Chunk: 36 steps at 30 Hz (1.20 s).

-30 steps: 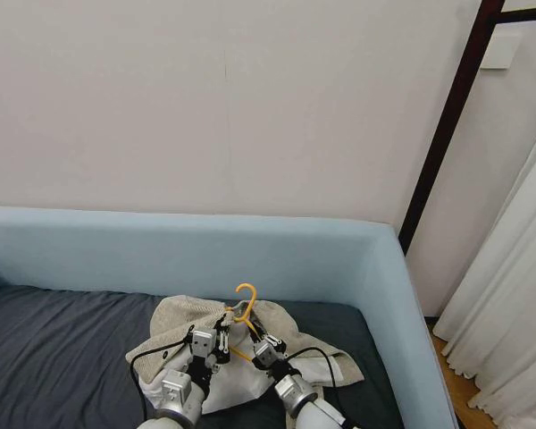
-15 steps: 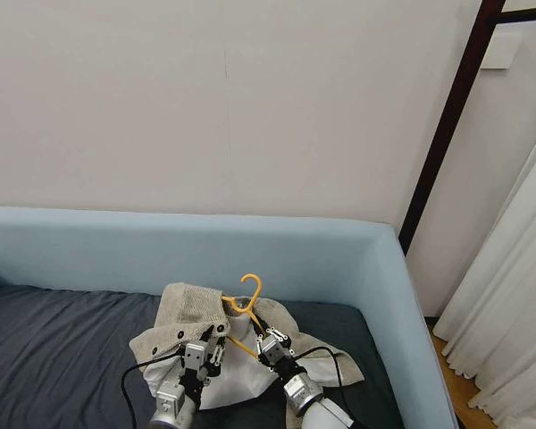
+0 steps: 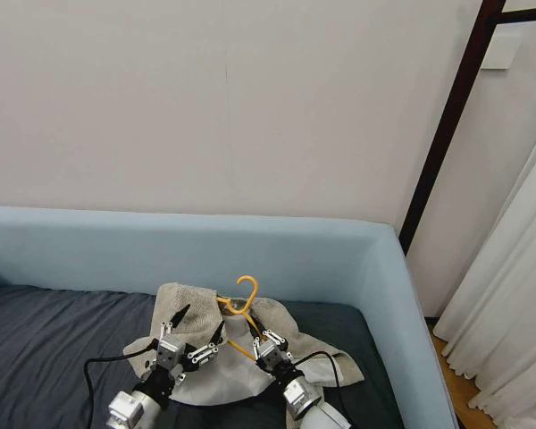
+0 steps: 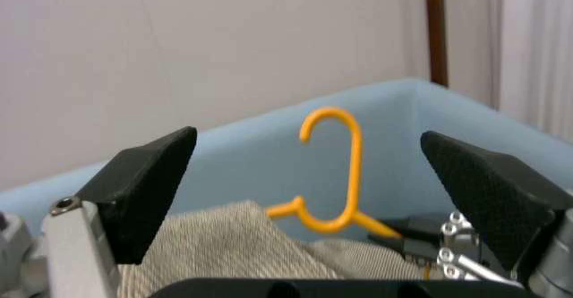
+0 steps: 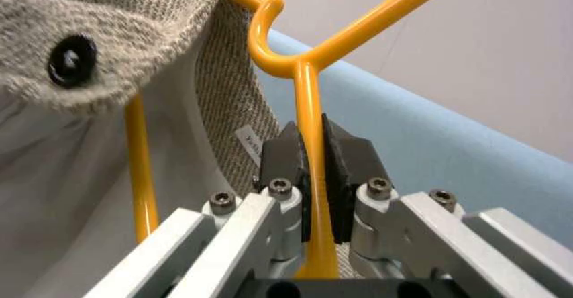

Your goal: Pick up the clothes from the sofa and hang them on the clothes hanger.

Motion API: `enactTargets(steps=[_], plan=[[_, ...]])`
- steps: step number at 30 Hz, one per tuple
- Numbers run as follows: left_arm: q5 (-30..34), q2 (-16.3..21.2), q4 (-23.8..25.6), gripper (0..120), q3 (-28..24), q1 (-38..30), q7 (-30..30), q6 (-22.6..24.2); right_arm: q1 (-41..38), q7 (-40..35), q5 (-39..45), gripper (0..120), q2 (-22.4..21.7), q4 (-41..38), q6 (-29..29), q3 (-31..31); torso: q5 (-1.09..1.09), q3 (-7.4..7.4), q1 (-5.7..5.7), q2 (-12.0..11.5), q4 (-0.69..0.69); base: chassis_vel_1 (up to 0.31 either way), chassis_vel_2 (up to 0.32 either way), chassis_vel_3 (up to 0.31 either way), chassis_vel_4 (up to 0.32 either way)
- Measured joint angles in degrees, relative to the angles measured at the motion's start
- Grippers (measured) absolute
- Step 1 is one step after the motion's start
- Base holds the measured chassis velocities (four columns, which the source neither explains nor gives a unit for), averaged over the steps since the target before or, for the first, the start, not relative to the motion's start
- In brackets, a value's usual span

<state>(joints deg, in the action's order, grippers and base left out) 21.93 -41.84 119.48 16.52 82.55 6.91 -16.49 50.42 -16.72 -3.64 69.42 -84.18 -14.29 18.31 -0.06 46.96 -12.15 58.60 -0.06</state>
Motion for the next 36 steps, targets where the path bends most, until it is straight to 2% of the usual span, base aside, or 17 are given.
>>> enactTargets(steps=[5,7,9,13,15,17,18,19,20,21,23,25,26,27,29,33,36], plan=[[5.3,5.4,-1.0,100,0.2,-3.7,-4.2,-2.7,0.2,0.0,-0.1,4,-0.5,-0.6,-0.1,-0.6,0.00,0.00,0.00,0.0,-0.02,0.000,0.000,0.000,0.000],[12.0,12.3,-4.1,100,-0.8,-9.2,-8.8,-3.9,0.5,0.0,-0.4,4,-0.9,-0.9,-0.5,-1.3,-0.01,0.00,0.00,0.0,-0.02,0.000,0.000,0.000,0.000],[12.9,13.3,-4.7,100,-1.0,-10.0,-9.6,-4.1,0.5,0.0,-0.5,4,-0.9,-0.9,-0.6,-1.3,0.00,0.00,0.00,0.0,-0.03,0.000,0.000,0.000,0.000],[21.9,21.7,-11.5,100,-2.9,-19.6,-19.6,-6.7,-0.5,0.5,-1.1,4,-0.5,-0.3,-1.5,-1.0,0.00,0.00,-0.01,0.0,-0.04,0.000,0.000,0.000,0.000],[22.8,22.3,-12.2,100,-2.8,-20.2,-20.9,-6.9,-0.8,0.6,-1.1,4,-0.4,-0.1,-1.6,-0.7,0.00,0.00,0.00,0.0,-0.05,0.000,0.000,0.000,0.000],[27.3,25.4,-17.7,100,-2.8,-23.7,-31.7,-8.6,-3.5,0.8,-1.3,4,0.8,1.6,-2.5,1.5,0.00,0.01,0.00,0.0,-0.01,0.000,0.000,0.000,0.000],[27.7,25.7,-18.6,100,-3.1,-24.6,-33.4,-8.7,-3.8,0.8,-1.3,4,1.0,1.9,-2.6,1.7,0.00,0.01,0.00,0.0,0.03,0.000,0.000,0.000,0.000],[28.6,26.5,-21.4,100,-5.0,-27.9,-38.6,-8.4,-4.3,0.9,-1.7,4,1.3,2.2,-2.9,2.2,0.01,0.01,0.00,0.0,0.06,0.000,0.000,0.000,0.000],[28.6,26.5,-21.4,100,-5.0,-27.9,-38.6,-8.4,-4.3,0.9,-1.7,4,1.3,2.2,-2.9,2.2,0.01,0.01,0.00,0.0,0.06,0.000,0.000,0.000,0.000],[28.8,26.6,-23.7,100,-8.4,-31.4,-42.1,-8.1,-4.6,0.9,-2.4,4,1.4,2.4,-3.3,2.3,0.05,0.00,0.00,0.0,0.05,0.000,0.000,0.000,0.000],[28.3,25.5,-29.7,100,-18.9,-42.8,-48.8,-7.4,-4.7,1.0,-4.0,4,1.4,2.6,-4.1,2.3,-0.09,0.01,-0.01,0.0,0.01,0.000,0.000,0.000,0.000],[28.1,25.0,-30.9,100,-21.1,-45.7,-50.0,-7.3,-4.7,1.0,-4.2,4,1.3,2.6,-4.2,2.2,-0.08,0.00,0.00,0.0,-0.03,0.000,0.000,0.000,0.000],[27.2,23.7,-34.1,100,-27.6,-53.1,-53.6,-6.7,-4.6,1.0,-4.4,4,1.1,2.7,-4.3,1.8,0.06,0.00,0.00,0.0,-0.04,0.000,0.000,0.000,0.000],[26.3,22.3,-36.8,100,-32.6,-58.5,-55.8,-6.6,-4.4,1.0,-4.5,4,1.1,2.9,-4.4,1.5,0.03,0.02,0.00,0.0,-0.03,0.000,0.000,0.000,0.000],[25.8,21.5,-38.2,100,-34.7,-61.0,-56.9,-6.7,-4.3,1.0,-4.5,4,1.0,3.0,-4.5,1.4,-0.03,0.01,0.00,0.0,-0.03,0.000,0.000,0.000,0.000],[23.9,15.3,-47.4,100,-46.2,-75.9,-64.6,-6.1,-4.0,0.9,-4.8,4,0.8,3.5,-4.8,0.7,0.03,0.01,-0.01,0.0,-0.02,0.000,0.000,0.000,0.000],[23.7,13.0,-50.0,100,-49.6,-80.1,-66.7,-5.6,-3.9,0.9,-4.8,4,0.7,3.5,-4.8,0.3,0.01,0.01,0.00,0.0,-0.03,0.000,0.000,0.000,0.000]])
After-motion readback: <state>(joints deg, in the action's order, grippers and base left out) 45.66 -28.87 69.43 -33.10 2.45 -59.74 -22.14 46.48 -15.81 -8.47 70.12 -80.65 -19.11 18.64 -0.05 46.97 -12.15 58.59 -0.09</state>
